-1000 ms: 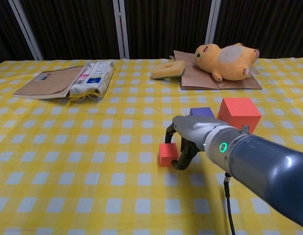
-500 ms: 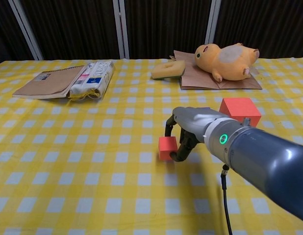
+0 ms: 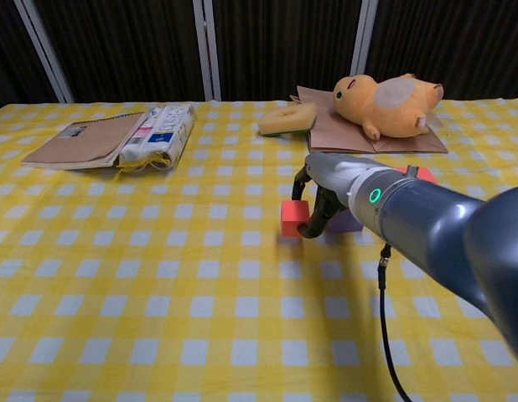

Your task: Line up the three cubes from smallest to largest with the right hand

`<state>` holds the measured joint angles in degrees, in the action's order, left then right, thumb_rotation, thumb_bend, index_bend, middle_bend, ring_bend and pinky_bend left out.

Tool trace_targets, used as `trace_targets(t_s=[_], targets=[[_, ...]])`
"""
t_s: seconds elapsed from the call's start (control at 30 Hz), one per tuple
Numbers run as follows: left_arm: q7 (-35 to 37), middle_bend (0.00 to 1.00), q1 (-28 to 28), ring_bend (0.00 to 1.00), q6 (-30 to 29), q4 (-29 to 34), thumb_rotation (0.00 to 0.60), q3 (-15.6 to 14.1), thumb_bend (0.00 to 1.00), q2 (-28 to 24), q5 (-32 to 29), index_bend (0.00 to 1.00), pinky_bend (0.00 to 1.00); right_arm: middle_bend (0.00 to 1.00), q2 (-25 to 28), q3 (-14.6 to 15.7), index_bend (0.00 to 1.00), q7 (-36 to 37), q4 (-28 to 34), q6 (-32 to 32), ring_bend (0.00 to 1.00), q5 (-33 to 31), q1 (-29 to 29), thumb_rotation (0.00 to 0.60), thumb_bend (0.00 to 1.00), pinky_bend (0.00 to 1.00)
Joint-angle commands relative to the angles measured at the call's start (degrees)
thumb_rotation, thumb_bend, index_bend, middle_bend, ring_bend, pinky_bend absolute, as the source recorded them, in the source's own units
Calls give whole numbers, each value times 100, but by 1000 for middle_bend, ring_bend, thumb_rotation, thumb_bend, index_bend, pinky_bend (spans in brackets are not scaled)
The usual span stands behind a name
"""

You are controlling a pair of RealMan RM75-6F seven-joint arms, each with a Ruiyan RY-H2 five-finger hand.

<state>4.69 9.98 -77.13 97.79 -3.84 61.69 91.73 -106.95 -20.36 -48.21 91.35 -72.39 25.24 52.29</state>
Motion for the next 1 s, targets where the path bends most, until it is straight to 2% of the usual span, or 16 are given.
trace_targets(t_s=[0.03, 0.27, 0.77, 0.83, 1.0], targets=[[15, 0, 4, 0, 10, 6, 600, -1, 0, -6, -5, 0, 0, 981, -41, -72, 497, 58, -168, 101, 1000, 10, 59, 600, 441, 1000], [76, 0, 14, 0, 28, 19, 600, -5, 0, -28, -6, 0, 0, 981, -101, -113, 498, 84, -482, 259, 1000, -20, 131, 600, 441, 1000], [84, 0, 11, 0, 24, 25, 600, -7, 0, -37, -6, 0, 0, 981, -152, -101, 497, 150, -739, 391, 1000, -8, 160, 600, 441, 1000], [84, 0, 10, 0, 25, 25, 600, -8, 0, -38, -5, 0, 0, 981, -151, -96, 480, 151, -747, 388, 1000, -8, 156, 600, 441, 1000], [85, 0, 6, 0, 7, 19, 600, -12, 0, -34, 16, 0, 0, 981, -132, -78, 361, 167, -728, 383, 1000, 23, 139, 600, 441, 1000]])
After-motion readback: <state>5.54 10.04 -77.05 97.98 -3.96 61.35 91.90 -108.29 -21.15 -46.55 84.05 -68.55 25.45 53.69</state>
